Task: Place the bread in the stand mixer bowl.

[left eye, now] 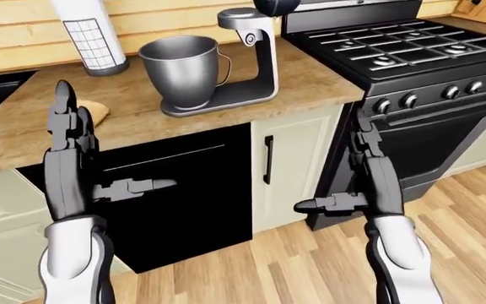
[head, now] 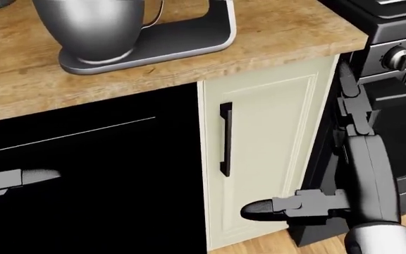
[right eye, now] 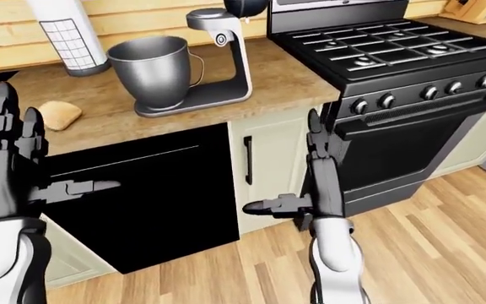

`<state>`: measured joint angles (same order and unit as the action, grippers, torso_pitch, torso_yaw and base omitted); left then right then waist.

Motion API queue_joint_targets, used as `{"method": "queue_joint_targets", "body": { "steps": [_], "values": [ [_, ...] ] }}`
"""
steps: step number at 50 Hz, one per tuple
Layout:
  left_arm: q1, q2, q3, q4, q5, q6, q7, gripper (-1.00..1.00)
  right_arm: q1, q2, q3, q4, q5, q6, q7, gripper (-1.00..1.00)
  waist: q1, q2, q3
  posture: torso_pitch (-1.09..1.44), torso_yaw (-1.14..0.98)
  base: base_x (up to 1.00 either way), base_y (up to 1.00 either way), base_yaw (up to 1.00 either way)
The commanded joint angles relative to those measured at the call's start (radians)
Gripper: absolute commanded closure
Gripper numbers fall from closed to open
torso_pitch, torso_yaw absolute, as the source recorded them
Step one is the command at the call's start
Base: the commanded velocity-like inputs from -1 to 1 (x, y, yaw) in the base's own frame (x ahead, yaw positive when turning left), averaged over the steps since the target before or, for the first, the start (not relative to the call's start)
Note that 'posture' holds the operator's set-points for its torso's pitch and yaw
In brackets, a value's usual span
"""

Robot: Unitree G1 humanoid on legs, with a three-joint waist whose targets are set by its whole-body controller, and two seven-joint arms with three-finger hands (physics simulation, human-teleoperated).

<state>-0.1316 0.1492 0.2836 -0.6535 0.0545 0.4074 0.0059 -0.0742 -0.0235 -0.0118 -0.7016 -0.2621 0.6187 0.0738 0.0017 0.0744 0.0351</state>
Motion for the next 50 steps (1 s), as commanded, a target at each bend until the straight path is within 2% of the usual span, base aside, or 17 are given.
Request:
{"method": "queue_joint_targets", "body": {
  "steps": [1,2,5,8,10,12,21,23,25,34,36,38,39,41,44,47,50],
  "values": [
    [-0.016,0.005,0.003,-0.027,0.003,-0.019,0.004,-1.00,-0.014,-0.006,-0.002,-0.030,0.001,-0.024,-0.002,-1.00,0.005,-0.010,-0.012,0.00,0.00,0.10,0.03,0.00],
    [-0.015,0.004,0.004,-0.027,0.002,-0.020,0.004,-1.00,-0.014,-0.006,-0.001,-0.030,0.000,-0.024,-0.002,-1.00,-0.002,0.010,-0.006,0.00,0.00,0.02,0.06,0.00],
    [-0.015,0.004,0.004,-0.029,0.003,-0.018,0.003,-1.00,-0.013,-0.006,0.000,-0.028,-0.001,-0.027,-0.002,-1.00,0.004,-0.020,-0.027,0.00,0.00,0.01,0.05,0.03],
    [-0.016,0.004,0.005,-0.027,0.002,-0.018,0.003,-1.00,-0.014,-0.005,0.002,-0.027,-0.003,-0.025,-0.003,-1.00,0.005,-0.044,-0.019,0.00,0.00,0.01,0.00,0.14],
    [-0.015,0.004,0.004,-0.029,0.002,-0.018,0.003,-1.00,-0.014,-0.005,0.003,-0.027,-0.004,-0.025,-0.003,-1.00,0.005,-0.072,-0.020,0.00,0.00,0.00,0.00,0.21],
    [-0.017,0.005,0.005,-0.030,0.003,-0.016,0.003,-1.00,-0.014,-0.004,0.003,-0.025,-0.004,-0.025,-0.004,-1.00,0.007,-0.129,-0.026,0.00,0.00,0.00,0.00,0.28],
    [-0.016,0.005,0.006,-0.035,0.003,-0.011,0.002,-1.00,-0.016,-0.004,0.004,-0.023,-0.005,-0.029,-0.004,-1.00,0.005,-0.071,-0.009,0.00,0.00,0.00,0.00,0.39],
    [-0.016,0.005,0.006,-0.036,0.003,-0.011,0.002,-1.00,-0.015,-0.004,0.003,-0.023,-0.004,-0.032,-0.004,-1.00,0.001,-0.043,-0.010,0.00,0.00,0.00,0.00,0.45],
    [-0.016,0.005,0.005,-0.035,0.003,-0.012,0.003,-1.00,-0.014,-0.004,0.003,-0.023,-0.004,-0.033,-0.004,-1.00,0.000,0.017,-0.028,0.00,0.00,0.00,0.00,0.45],
    [-0.015,0.003,0.002,-0.030,0.005,-0.019,0.002,-1.00,-0.011,-0.003,0.001,-0.024,-0.003,-0.038,-0.006,-1.00,0.012,-0.064,-0.013,0.00,0.00,0.00,0.00,0.43],
    [-0.015,0.003,0.001,-0.029,0.005,-0.021,0.002,-1.00,-0.010,-0.003,0.000,-0.023,-0.002,-0.040,-0.006,-1.00,0.010,-0.097,-0.010,0.00,0.00,0.00,0.00,0.41],
    [-0.016,0.004,0.002,-0.032,0.005,-0.018,0.001,-1.00,-0.010,-0.004,0.000,-0.025,-0.003,-0.039,-0.007,-1.00,0.006,-0.160,-0.028,0.00,0.00,0.00,0.00,0.39],
    [-0.014,0.003,0.001,-0.030,0.005,-0.020,0.001,-1.00,-0.009,-0.004,-0.001,-0.025,-0.002,-0.040,-0.007,-1.00,-0.004,-0.116,-0.020,0.00,0.00,0.00,0.00,0.34],
    [-0.012,0.002,0.000,-0.027,0.006,-0.026,0.000,-1.00,-0.008,-0.003,0.000,-0.026,-0.002,-0.041,-0.008,-1.00,0.004,-0.129,-0.015,0.00,0.00,0.00,0.00,0.33],
    [-0.013,0.002,0.001,-0.026,0.005,-0.026,-0.001,-1.00,-0.007,-0.002,-0.003,-0.028,-0.004,-0.038,-0.013,-1.00,0.000,-0.103,-0.021,0.00,0.00,0.00,0.03,0.17],
    [-0.010,0.001,-0.002,-0.024,0.006,-0.031,-0.002,-1.00,0.001,0.001,-0.010,-0.038,0.006,-0.045,-0.018,-1.00,-0.010,-0.081,-0.006,0.00,0.00,0.00,0.00,0.00],
    [-0.011,0.000,-0.002,-0.027,0.006,-0.027,-0.003,-1.00,0.003,-0.002,-0.010,-0.047,0.007,-0.048,-0.021,-1.00,-0.024,-0.011,-0.025,0.00,0.00,0.01,0.00,0.00]
  ]
}}
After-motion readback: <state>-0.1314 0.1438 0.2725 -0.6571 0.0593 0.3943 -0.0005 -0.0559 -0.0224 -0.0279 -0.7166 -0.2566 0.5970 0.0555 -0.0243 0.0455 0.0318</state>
